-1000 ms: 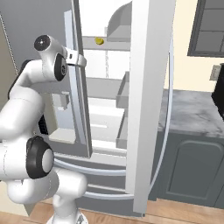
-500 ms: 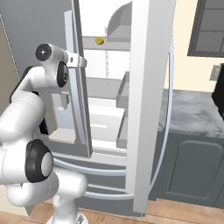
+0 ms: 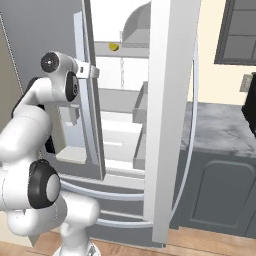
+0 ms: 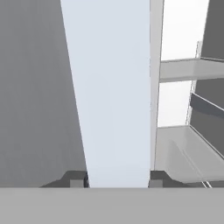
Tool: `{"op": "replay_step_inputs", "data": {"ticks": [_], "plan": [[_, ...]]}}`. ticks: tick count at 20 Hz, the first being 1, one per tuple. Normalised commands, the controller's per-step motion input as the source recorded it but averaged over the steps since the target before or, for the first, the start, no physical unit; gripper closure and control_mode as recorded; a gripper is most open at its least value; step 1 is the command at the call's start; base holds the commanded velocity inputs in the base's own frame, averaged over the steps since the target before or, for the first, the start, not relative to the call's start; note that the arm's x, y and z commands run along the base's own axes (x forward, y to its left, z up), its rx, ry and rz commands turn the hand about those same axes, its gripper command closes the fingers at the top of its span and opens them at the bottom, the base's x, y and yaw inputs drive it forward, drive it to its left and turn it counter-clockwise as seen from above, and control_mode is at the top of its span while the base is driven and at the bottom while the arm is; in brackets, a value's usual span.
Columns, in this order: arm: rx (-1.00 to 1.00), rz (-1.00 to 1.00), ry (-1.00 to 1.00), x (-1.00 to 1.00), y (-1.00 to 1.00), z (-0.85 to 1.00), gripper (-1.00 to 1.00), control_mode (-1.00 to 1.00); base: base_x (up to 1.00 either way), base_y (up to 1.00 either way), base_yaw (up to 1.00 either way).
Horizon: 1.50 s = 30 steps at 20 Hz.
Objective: There is a bowl on the dining counter. Grab a lemon wedge from the fridge and place it in the bowl. Then get the liquor bottle and glass cup from the cabinet and place them next to the bowl.
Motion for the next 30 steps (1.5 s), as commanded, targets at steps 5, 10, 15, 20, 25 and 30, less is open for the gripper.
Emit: {"op": "replay_step_inputs", "data": {"ticks": [5,10,15,20,25,30], "plan": [[0.00,0.00,-0.07,-0.09,0.04,-0.10,1.00,-1.00,0.00,0.00,0.00],[-0.03,0.09,-0.11,-0.59,0.45,-0.09,1.00,-1.00,0.00,0.00,0.00],[0.00,0.12,0.00,-0.75,0.76,-0.02,1.00,-1.00,0.00,0.00,0.00],[0.00,0.12,0.00,-0.72,0.85,-0.03,1.00,-1.00,0.00,0.00,0.00],[0.00,0.10,0.00,-0.58,0.89,-0.02,1.00,-1.00,0.00,0.00,0.00],[0.00,0.06,0.01,-0.41,0.90,0.00,1.00,-1.00,0.00,0.00,0.00]]}}
